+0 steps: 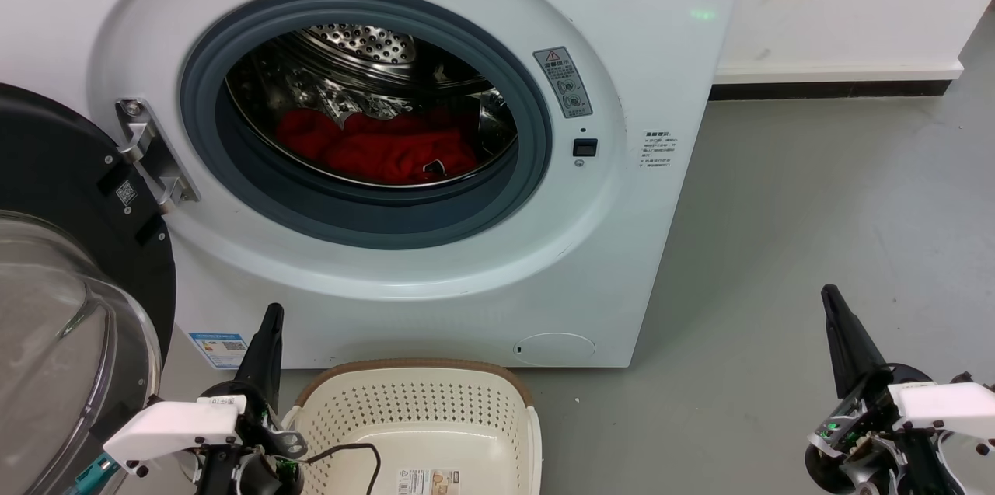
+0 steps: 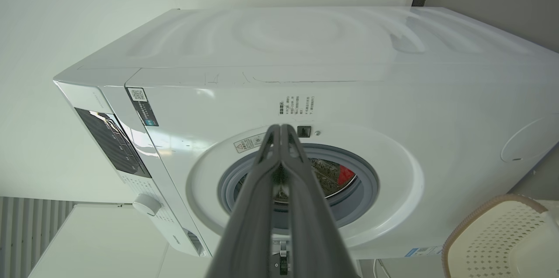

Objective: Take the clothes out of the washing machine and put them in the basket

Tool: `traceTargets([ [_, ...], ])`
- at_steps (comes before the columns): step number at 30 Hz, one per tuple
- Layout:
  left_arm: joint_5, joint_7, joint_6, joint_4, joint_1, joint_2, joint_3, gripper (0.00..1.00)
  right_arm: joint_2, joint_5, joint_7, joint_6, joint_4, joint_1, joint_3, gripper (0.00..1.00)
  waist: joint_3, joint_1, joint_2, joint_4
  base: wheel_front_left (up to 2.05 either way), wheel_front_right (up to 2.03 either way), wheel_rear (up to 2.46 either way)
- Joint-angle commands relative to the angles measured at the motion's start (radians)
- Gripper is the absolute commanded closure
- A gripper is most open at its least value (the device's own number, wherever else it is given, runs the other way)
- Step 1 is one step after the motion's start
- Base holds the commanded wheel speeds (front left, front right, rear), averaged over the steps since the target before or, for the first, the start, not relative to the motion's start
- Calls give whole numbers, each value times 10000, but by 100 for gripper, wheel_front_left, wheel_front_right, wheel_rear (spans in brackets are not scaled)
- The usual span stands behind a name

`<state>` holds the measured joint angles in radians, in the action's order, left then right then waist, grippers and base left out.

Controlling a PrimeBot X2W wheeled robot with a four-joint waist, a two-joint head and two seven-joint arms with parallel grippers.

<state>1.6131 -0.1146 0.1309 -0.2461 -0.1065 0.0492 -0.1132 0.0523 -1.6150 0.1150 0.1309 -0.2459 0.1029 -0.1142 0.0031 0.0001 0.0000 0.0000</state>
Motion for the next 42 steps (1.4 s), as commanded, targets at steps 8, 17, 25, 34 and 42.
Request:
traceTargets([
  [8,-200,187,-4,-67,208,-25,75,0,-8,124,-186,-2,-147,-220,39,0,5,0,0,2,0,0,0],
  [17,-1884,633,-170,472,294,-19,95,0,-8,2062,-634,-2,418,-368,-48,0,41,0,0,6,0,0,0],
  [25,-3743,991,-445,925,372,-13,291,0,-8,4074,-994,-2,1002,-501,54,0,83,0,0,7,0,0,0],
  [34,-5463,1321,-673,1316,458,-8,589,0,-7,6149,-1321,-2,1633,-684,326,0,118,0,0,11,0,0,0],
  [42,-6863,1623,-884,1621,540,-4,802,0,-7,7742,-1630,-2,1996,-848,406,0,158,0,0,14,0,0,0],
])
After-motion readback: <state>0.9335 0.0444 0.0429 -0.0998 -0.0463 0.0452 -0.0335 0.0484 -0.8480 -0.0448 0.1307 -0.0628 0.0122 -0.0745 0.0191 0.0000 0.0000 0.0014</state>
